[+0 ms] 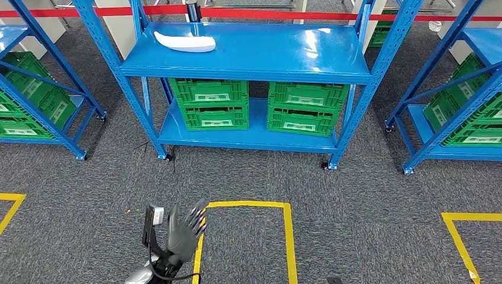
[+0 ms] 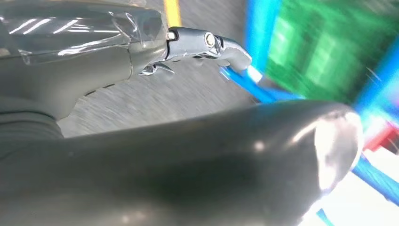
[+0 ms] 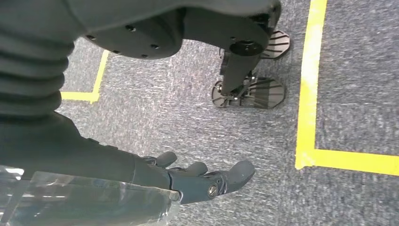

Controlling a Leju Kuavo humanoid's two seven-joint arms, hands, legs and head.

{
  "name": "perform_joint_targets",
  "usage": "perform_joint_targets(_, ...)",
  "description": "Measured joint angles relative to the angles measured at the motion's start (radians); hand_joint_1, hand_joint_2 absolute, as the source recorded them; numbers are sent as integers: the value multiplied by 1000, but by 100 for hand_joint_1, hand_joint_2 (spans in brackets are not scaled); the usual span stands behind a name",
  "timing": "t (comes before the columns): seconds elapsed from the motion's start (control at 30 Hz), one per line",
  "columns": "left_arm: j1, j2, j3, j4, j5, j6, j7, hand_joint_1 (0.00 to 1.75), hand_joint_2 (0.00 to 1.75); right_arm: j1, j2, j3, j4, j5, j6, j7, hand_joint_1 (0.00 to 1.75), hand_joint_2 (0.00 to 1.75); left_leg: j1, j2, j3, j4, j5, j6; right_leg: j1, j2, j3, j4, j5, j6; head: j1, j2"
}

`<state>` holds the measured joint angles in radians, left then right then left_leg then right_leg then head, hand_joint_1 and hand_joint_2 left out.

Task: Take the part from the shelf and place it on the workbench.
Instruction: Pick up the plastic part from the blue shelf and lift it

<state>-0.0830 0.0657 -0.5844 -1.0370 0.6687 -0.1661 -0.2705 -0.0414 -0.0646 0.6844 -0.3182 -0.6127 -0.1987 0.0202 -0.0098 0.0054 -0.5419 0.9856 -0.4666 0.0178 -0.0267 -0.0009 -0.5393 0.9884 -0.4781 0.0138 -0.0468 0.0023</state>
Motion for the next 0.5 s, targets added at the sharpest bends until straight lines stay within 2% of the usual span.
perform_joint_targets(0.5,-124,1,-137,-392,3,-310,-60,0,0,-24,-17,81,17,-130,11,-35,0,175,0,0,-3,1,1,0,0,1,3,0,3,-1,0,0)
